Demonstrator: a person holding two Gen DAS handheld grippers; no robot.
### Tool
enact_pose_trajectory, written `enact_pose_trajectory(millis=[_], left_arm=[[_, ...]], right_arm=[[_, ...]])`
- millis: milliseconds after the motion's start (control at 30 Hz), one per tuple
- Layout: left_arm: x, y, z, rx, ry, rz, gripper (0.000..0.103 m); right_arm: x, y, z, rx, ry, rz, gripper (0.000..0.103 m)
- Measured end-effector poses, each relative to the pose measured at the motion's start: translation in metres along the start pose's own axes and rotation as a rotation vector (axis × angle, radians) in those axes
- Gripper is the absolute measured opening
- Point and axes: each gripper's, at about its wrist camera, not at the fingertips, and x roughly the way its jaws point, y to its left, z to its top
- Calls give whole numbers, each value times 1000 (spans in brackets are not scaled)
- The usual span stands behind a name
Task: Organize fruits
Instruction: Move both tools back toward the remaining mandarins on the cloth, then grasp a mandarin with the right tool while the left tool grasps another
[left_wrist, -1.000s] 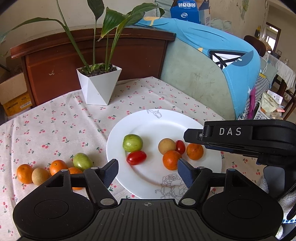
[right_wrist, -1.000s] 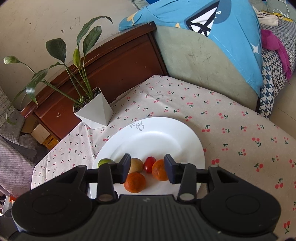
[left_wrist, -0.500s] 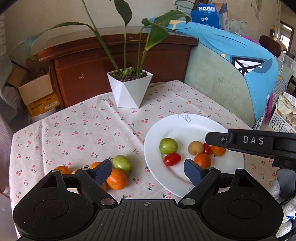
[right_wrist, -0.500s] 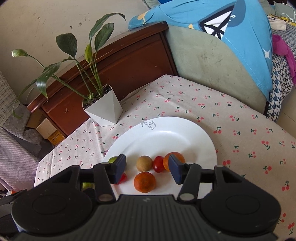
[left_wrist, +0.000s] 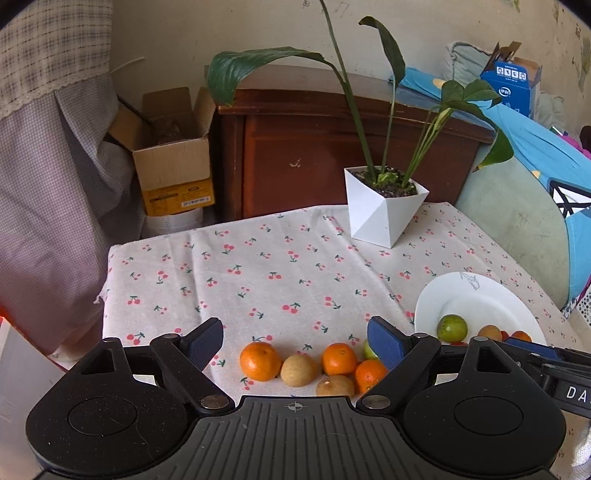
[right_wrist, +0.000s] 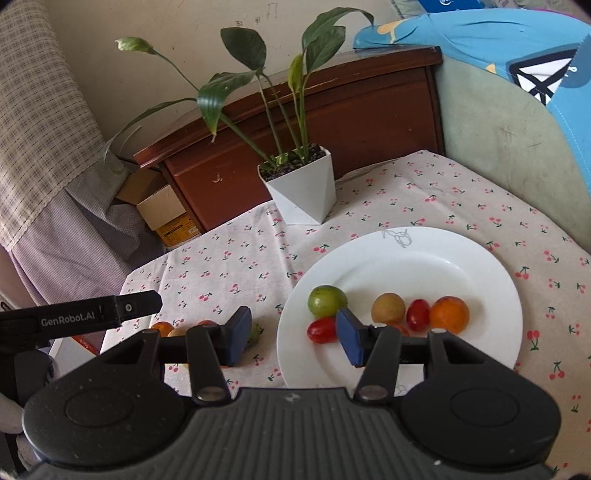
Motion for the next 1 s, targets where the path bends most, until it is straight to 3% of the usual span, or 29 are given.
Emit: enact_pose_trajectory(millis=[300, 733, 1000], left_arm=[[6, 24, -9, -69, 10, 31, 86], [13, 42, -20, -95, 49, 16, 84], [22, 46, -28, -107, 84, -24, 75]], right_arm=[[20, 26, -12, -65, 50, 65, 49], [55, 43, -15, -88, 110, 73, 42], [66, 43, -19, -100, 128, 78, 27]])
